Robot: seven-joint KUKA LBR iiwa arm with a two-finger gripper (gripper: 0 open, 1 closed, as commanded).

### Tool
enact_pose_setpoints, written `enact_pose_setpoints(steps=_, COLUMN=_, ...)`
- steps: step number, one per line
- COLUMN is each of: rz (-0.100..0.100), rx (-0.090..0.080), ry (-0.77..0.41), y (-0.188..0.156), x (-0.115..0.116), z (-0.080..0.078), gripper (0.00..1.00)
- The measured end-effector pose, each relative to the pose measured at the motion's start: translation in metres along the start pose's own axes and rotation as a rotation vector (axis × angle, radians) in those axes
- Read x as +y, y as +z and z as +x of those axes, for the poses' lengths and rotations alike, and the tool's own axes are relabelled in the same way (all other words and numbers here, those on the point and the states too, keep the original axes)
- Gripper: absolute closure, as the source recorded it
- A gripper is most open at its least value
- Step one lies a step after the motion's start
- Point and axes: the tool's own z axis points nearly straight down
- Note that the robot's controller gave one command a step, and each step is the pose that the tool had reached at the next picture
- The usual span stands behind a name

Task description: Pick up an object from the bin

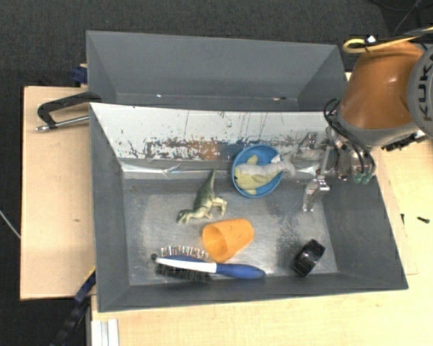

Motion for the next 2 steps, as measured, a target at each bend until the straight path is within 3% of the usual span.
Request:
enact_pose_setpoints(steps=1, rz=-0.002, rx=0.001, ry=-0.23, y=0.054, x=0.093, z=-0.006, gripper=0.0)
enact_pose_setpoints(steps=2, rz=-0.002, rx=0.003, ry=-0.164, y=0.055, x=0.136, z=0.03, gripper=0.0)
